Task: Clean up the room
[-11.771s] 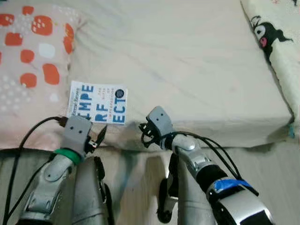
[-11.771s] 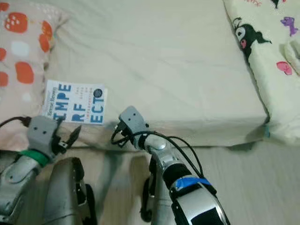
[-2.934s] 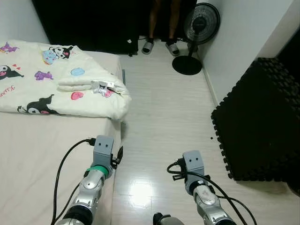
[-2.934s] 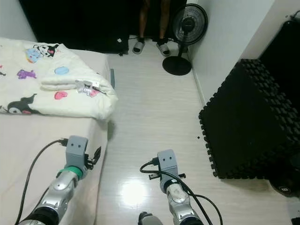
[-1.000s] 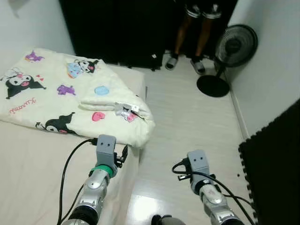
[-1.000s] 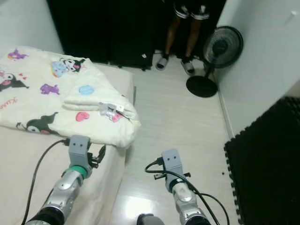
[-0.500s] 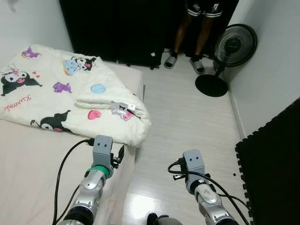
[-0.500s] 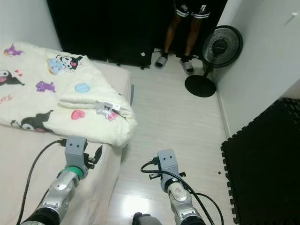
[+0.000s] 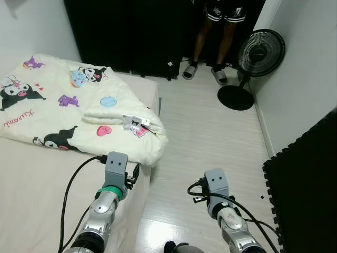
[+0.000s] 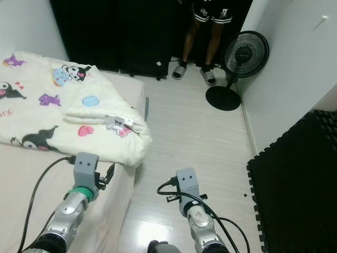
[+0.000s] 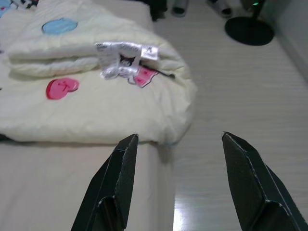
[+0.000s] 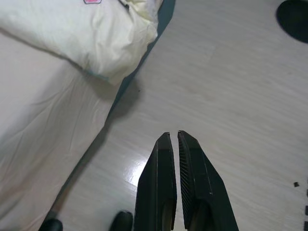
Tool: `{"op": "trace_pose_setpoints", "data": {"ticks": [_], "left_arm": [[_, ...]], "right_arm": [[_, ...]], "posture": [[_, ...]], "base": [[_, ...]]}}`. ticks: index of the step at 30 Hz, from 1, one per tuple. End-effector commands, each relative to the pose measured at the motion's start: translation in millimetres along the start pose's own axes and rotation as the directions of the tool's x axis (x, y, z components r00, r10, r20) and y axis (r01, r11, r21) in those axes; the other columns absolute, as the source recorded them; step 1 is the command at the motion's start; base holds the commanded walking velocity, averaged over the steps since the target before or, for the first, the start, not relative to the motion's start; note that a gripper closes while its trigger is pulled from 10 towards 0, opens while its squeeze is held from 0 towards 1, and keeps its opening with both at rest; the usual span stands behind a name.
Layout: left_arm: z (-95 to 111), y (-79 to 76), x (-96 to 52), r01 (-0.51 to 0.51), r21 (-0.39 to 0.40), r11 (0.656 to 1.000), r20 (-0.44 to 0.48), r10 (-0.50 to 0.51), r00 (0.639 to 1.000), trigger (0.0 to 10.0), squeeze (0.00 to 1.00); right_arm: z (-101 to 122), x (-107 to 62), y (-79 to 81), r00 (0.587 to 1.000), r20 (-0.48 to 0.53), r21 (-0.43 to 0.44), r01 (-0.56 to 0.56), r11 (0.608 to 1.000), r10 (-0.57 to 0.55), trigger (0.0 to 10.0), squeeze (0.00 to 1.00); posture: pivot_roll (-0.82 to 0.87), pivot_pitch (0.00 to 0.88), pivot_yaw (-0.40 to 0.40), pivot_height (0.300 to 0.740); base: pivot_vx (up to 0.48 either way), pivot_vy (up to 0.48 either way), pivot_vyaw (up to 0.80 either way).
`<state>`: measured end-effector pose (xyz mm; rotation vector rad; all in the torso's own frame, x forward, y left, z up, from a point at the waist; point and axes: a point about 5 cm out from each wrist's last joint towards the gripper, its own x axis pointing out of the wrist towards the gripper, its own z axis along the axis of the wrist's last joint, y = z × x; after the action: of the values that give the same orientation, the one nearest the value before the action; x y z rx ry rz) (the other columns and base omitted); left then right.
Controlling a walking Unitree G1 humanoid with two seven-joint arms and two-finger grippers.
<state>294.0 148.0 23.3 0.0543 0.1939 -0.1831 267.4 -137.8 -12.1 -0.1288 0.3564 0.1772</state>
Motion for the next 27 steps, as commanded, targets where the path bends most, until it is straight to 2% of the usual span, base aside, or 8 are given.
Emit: {"op": "trace_pose_setpoints", "data": {"ticks": [1,12,15,17,24,27], "left_arm": [[-5.4,-1.8,-3.2,0.002,-0.001,1.000,-0.016,-0.002,1.000,10.0,0.00],[-5.2,-0.9,-3.3,0.001,0.004,1.000,-0.015,-0.001,1.000,10.0,0.00],[-7.4,-2.8,-2.2,0.010,-0.075,0.997,-0.040,-0.013,0.999,10.0,0.00],[-7.4,-2.8,-2.2,0.010,-0.075,0.997,-0.040,-0.013,0.999,10.0,0.00],[-4.8,-3.8,-2.1,0.028,-0.052,0.998,-0.019,-0.029,0.999,10.0,0.00],[-5.6,-3.9,-2.5,0.027,-0.038,0.999,-0.023,-0.028,0.999,10.0,0.00]], "right_arm": [[-8.2,-4.2,-5.5,0.999,-0.032,0.007,0.019,1.000,-0.019,10.0,0.00],[-8.6,-4.4,-4.5,0.999,-0.032,0.008,0.018,1.000,-0.018,10.0,0.00],[-8.6,-4.4,-4.4,0.999,-0.032,0.010,0.018,1.000,-0.018,10.0,0.00],[-8.6,-4.4,-4.4,0.999,-0.032,0.010,0.018,1.000,-0.018,10.0,0.00],[-8.6,-4.2,-3.9,0.999,-0.033,0.012,0.019,1.000,-0.018,10.0,0.00],[-8.5,-4.0,-3.9,0.999,-0.034,0.012,0.020,1.000,-0.019,10.0,0.00]], "posture": [[-0.01,0.074,0.004,0.740],[-0.01,0.070,0.004,0.740],[-0.01,0.069,0.005,0.740],[-0.01,0.069,0.005,0.740],[0.00,0.067,0.007,0.740],[0.00,0.068,0.008,0.740]], "base": [[0.000,-0.480,0.00],[0.000,-0.480,0.00],[0.000,0.000,0.00],[0.000,0.000,0.00],[0.000,0.390,0.00],[0.000,0.000,0.00]]}}
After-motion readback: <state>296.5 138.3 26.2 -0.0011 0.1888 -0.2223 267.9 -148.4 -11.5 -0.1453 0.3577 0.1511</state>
